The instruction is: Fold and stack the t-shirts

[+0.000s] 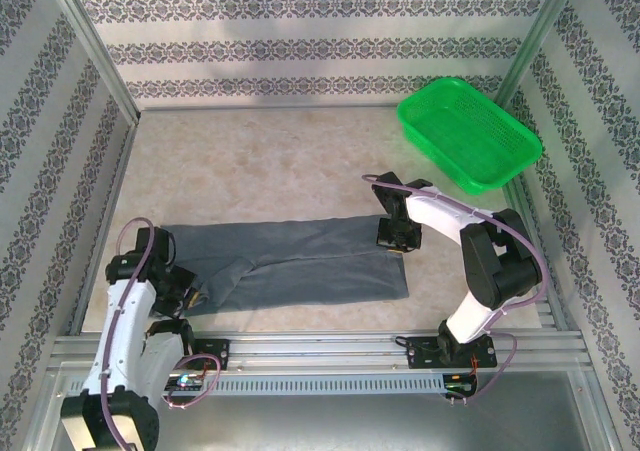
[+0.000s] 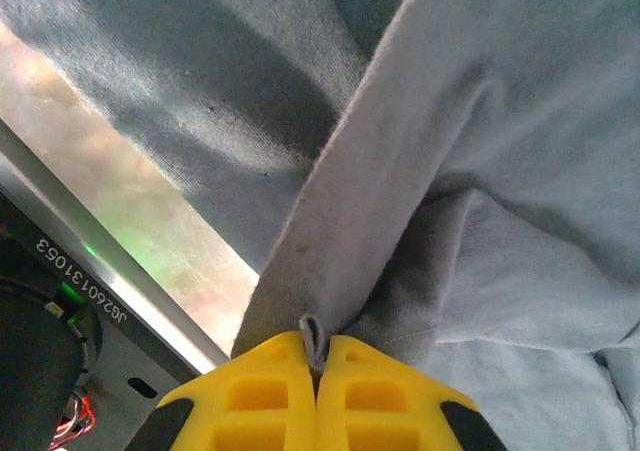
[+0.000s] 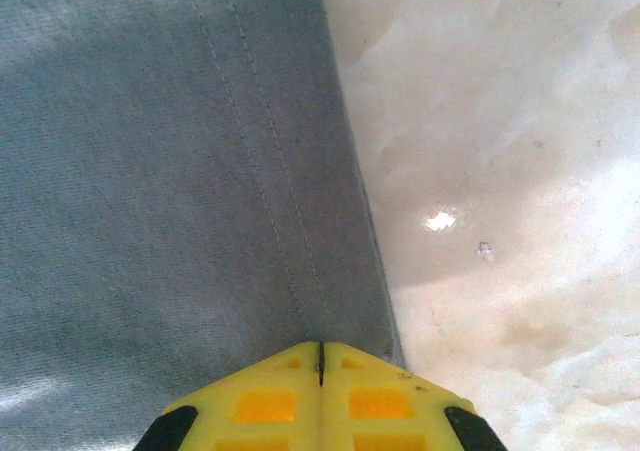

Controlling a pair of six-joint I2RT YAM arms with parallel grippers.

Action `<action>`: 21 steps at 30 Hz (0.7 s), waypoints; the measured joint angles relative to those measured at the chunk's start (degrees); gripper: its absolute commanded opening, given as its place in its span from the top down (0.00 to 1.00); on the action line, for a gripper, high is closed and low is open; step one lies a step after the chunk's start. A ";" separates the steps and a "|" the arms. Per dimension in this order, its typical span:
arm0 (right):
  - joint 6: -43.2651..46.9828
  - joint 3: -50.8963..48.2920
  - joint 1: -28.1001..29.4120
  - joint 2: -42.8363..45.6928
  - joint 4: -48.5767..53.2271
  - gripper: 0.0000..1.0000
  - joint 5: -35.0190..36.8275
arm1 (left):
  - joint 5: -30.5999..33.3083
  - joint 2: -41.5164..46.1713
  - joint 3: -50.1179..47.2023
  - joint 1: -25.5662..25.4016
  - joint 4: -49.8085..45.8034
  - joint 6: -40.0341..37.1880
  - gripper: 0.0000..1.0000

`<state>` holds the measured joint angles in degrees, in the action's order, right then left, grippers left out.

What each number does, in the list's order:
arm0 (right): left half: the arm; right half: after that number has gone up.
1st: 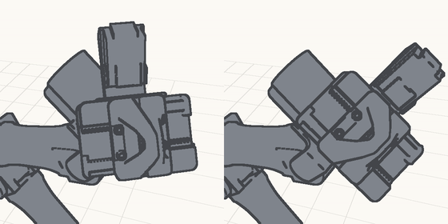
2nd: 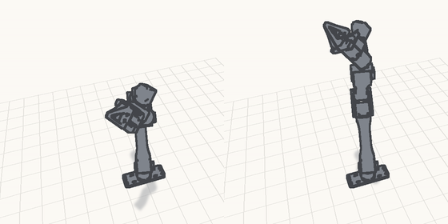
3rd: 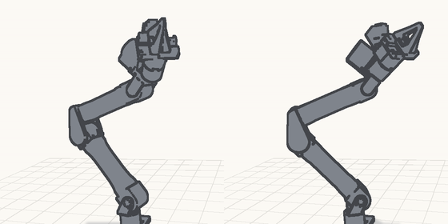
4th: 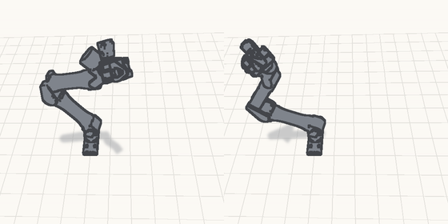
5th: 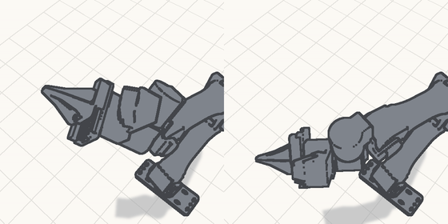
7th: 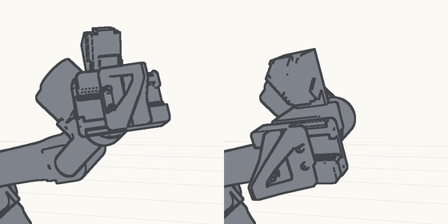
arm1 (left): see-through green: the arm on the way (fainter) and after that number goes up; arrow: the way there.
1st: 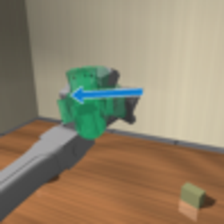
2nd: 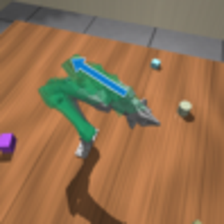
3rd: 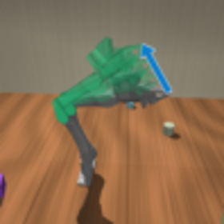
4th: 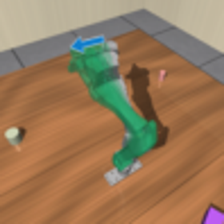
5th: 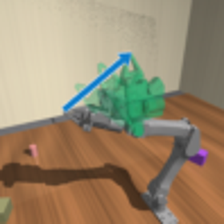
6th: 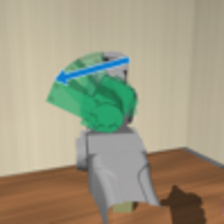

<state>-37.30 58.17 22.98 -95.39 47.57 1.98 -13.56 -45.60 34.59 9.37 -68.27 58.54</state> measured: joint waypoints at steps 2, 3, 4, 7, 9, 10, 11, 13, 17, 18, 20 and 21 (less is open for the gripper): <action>0.00 0.11 0.02 1.01 -0.13 0.96 0.11 | -0.20 -1.42 -0.87 -0.04 3.02 -0.02 0.95; -0.02 0.20 0.02 1.86 -0.24 0.93 0.09 | -0.20 -2.05 -1.49 -0.04 4.55 -0.04 0.94; -0.07 0.33 0.04 2.62 -0.50 0.89 -0.09 | -0.22 -2.58 -1.81 -0.04 5.55 -0.04 0.91; -0.46 1.44 0.09 3.96 -2.36 0.81 -2.40 | -0.22 -5.11 -2.01 -0.04 8.85 0.00 0.68; -0.63 2.36 0.46 3.82 -3.76 0.80 -4.04 | -0.20 -6.16 -1.79 -0.13 9.99 -0.07 0.50; -0.76 2.89 0.70 3.72 -4.07 0.80 -4.72 | -0.17 -6.58 -1.53 -0.28 10.23 0.02 0.44; -1.38 3.52 1.05 3.32 -4.35 0.79 -5.51 | 0.11 -6.91 -0.83 -0.33 10.21 -0.26 0.39; -2.43 4.85 1.68 2.16 -5.16 0.78 -6.91 | 0.98 -7.19 2.16 -0.37 9.14 -0.28 0.36; -5.09 5.64 2.29 0.15 -7.39 0.77 -9.27 | 3.50 -7.52 11.02 -0.42 8.48 -0.42 0.35; -5.95 5.64 2.29 -0.35 -7.80 0.76 -9.75 | 4.39 -8.00 13.46 -0.42 8.50 -0.44 0.35; -7.30 5.64 2.29 -1.40 -8.66 0.76 -10.51 | 5.60 -9.53 16.65 -0.42 8.59 -0.50 0.39; -8.07 5.64 2.29 -2.12 -9.16 0.76 -10.82 | 6.16 -10.67 17.86 -0.42 8.76 -0.59 0.41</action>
<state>-45.36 63.81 25.28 -97.51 38.41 -8.84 -7.40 -56.27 52.45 8.95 -59.51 57.95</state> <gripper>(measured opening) 0.234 0.626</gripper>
